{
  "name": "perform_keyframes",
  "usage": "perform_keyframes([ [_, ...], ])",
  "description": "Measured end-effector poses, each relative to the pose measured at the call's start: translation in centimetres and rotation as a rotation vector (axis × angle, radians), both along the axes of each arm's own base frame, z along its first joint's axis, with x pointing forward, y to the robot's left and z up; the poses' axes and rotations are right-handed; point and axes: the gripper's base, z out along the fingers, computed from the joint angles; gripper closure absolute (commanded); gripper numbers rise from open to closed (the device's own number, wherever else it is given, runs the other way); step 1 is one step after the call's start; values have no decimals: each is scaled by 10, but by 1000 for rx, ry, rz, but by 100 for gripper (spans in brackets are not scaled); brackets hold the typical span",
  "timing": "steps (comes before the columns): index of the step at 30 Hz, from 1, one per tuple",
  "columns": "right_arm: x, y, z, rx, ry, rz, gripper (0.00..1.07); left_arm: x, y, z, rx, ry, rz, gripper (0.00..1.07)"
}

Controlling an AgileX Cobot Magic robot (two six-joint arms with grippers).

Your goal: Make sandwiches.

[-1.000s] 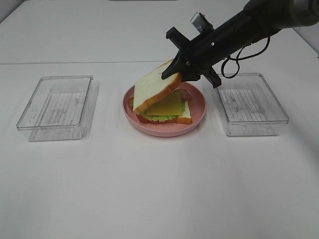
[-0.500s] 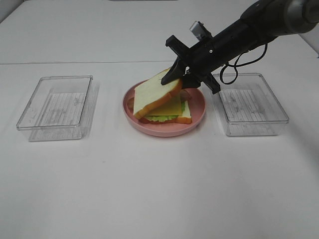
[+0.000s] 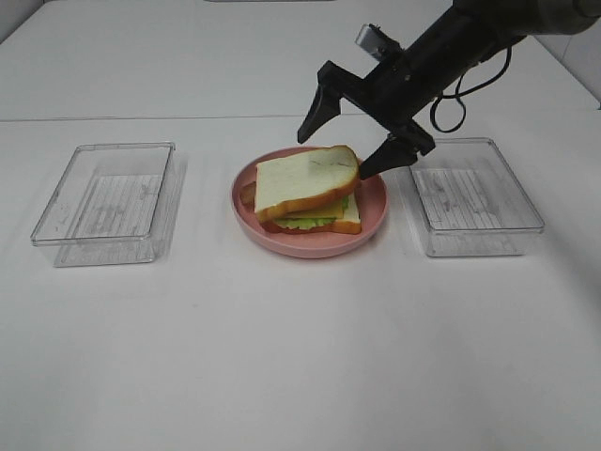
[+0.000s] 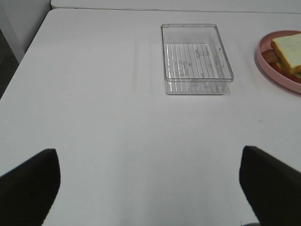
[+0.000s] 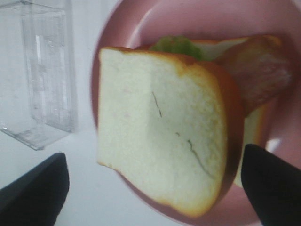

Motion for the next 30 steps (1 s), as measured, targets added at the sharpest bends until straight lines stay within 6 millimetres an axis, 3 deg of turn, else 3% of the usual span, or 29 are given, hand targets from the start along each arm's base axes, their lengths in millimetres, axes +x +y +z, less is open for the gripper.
perform_keyframes([
  [7,13,-23,30,-314,-64,23,14,0,0,0,0,0,0,9],
  [9,23,-31,52,-412,-164,3,15,0,0,0,0,0,0,9],
  [15,30,-54,73,-486,-235,-37,15,0,0,0,0,0,0,9],
  [16,33,-74,78,-503,-239,-77,15,0,0,0,0,0,0,9],
  [18,34,-84,79,-517,-240,-95,15,0,0,0,0,0,0,9],
  [19,37,-110,80,-543,-233,-142,15,0,0,0,0,0,0,9],
  [20,37,-110,80,-543,-233,-142,15,0,0,0,0,0,0,9],
  [21,37,-128,81,-555,-224,-178,15,0,0,0,0,0,0,9],
  [23,35,-134,83,-563,-220,-191,15,0,0,0,0,0,0,9],
  [25,27,-137,88,-576,-212,-190,15,0,0,0,0,0,0,9],
  [27,3,-136,94,-579,-177,-175,15,0,0,0,0,0,0,9],
  [28,3,-136,94,-579,-177,-175,15,0,0,0,0,0,0,9],
  [29,-25,-135,97,-581,-134,-154,16,0,0,0,0,0,0,9],
  [30,-41,-134,104,-580,-129,-150,16,0,0,0,0,0,0,9],
])
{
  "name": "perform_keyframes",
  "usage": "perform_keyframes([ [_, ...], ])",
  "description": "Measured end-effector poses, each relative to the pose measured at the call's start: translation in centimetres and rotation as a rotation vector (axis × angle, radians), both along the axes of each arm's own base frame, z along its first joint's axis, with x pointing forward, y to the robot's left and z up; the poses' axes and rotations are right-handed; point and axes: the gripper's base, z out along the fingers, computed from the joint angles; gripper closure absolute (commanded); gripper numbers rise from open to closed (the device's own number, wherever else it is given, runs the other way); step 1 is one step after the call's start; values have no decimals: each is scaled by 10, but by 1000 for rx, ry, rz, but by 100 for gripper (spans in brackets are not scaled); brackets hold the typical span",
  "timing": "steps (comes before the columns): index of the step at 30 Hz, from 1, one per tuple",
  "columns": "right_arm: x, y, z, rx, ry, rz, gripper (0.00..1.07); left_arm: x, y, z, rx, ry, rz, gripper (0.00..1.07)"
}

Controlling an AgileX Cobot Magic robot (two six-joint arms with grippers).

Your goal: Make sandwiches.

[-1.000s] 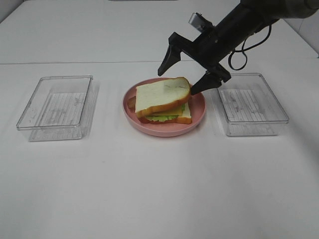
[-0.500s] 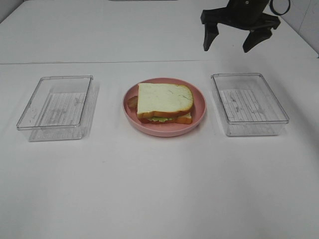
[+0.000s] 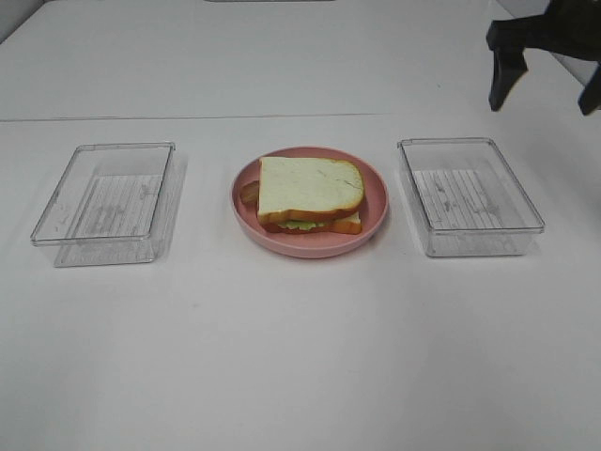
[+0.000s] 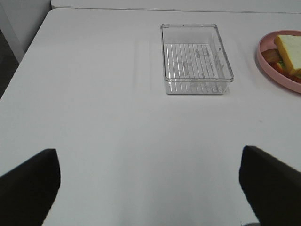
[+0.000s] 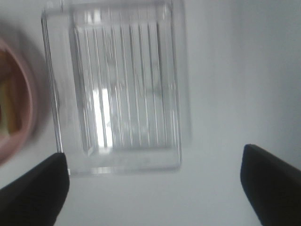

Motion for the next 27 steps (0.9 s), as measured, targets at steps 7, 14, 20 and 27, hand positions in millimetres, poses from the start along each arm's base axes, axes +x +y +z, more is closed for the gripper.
perform_keyframes([
  [7,-151,-6,16,1,43,0,16,0,0,0,0,0,0,9],
  [14,-291,-13,18,22,-248,-27,16,0,0,0,0,0,0,9],
  [20,-333,-15,12,23,-385,-33,16,0,0,0,0,0,0,9],
  [27,-377,-25,3,-62,-556,-45,16,0,0,0,0,0,0,9],
])
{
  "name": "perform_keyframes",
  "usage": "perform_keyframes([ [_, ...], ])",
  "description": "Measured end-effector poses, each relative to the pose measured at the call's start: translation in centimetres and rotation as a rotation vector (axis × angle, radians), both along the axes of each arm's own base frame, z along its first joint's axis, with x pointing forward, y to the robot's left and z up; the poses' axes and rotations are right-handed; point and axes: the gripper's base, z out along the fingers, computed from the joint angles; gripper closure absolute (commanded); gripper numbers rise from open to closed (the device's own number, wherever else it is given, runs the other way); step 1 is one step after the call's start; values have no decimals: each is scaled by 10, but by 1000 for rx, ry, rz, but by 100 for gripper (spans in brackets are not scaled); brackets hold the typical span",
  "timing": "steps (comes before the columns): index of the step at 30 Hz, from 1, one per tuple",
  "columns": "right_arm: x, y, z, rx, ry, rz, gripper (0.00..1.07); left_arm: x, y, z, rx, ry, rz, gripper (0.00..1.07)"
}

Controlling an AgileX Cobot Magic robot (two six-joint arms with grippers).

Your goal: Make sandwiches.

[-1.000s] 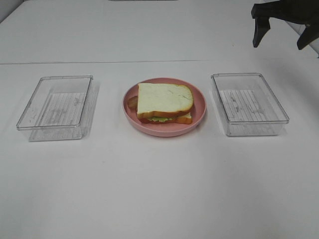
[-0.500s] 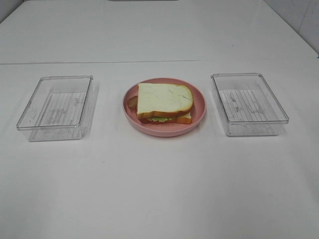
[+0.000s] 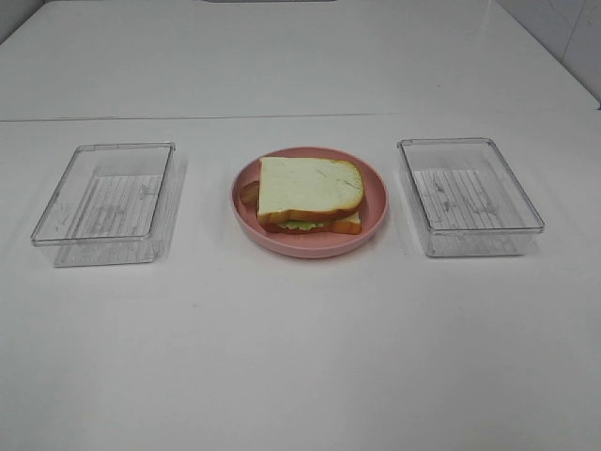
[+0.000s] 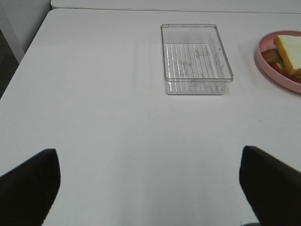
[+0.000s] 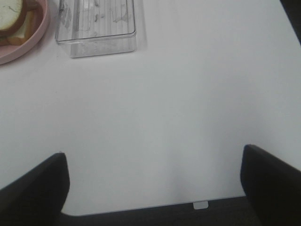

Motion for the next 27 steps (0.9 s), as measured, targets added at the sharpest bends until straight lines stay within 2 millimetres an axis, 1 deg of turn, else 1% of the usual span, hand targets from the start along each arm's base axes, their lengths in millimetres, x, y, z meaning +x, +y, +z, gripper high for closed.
perform_keyframes([
  [1,-7,-2,-5,-12,-31,-8,16,0,0,0,0,0,0,9],
  [6,-14,-2,-15,-9,-89,-12,16,0,0,0,0,0,0,9],
  [7,-14,-2,-15,-9,-89,-12,16,0,0,0,0,0,0,9],
  [9,-22,-2,-15,-5,-160,-11,16,0,0,0,0,0,0,9],
  [15,-30,-3,-16,-3,-224,-11,16,0,0,0,0,0,0,9],
  [27,-30,-3,-16,-2,-231,-11,16,0,0,0,0,0,0,9],
])
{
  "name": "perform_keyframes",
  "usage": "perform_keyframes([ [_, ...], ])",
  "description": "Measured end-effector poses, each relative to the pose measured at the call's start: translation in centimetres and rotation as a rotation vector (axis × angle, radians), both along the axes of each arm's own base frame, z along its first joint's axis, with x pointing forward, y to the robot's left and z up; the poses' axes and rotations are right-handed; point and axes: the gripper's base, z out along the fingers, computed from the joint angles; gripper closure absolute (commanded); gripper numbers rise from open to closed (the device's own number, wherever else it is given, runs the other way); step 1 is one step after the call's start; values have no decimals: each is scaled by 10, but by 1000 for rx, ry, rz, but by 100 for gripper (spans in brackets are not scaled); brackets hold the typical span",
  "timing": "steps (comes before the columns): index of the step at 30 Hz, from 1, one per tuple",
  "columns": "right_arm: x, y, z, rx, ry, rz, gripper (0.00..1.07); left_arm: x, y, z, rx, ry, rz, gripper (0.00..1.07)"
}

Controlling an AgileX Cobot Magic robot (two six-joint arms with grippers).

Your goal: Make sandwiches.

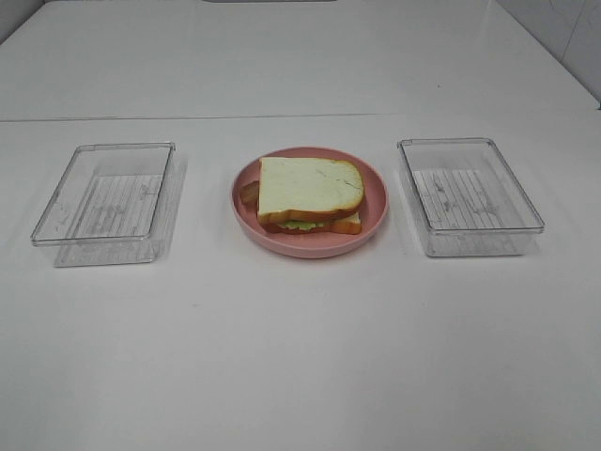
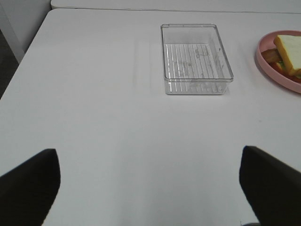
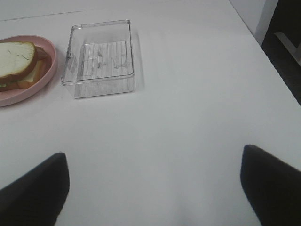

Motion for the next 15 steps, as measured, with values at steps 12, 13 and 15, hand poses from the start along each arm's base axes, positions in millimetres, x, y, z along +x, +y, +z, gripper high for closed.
perform_keyframes([
  [12,0,0,0,0,0,0,16,0,0,0,0,0,0,9],
  [13,0,0,0,0,0,0,16,0,0,0,0,0,0,9],
  [15,0,0,0,0,0,0,16,0,0,0,0,0,0,9],
])
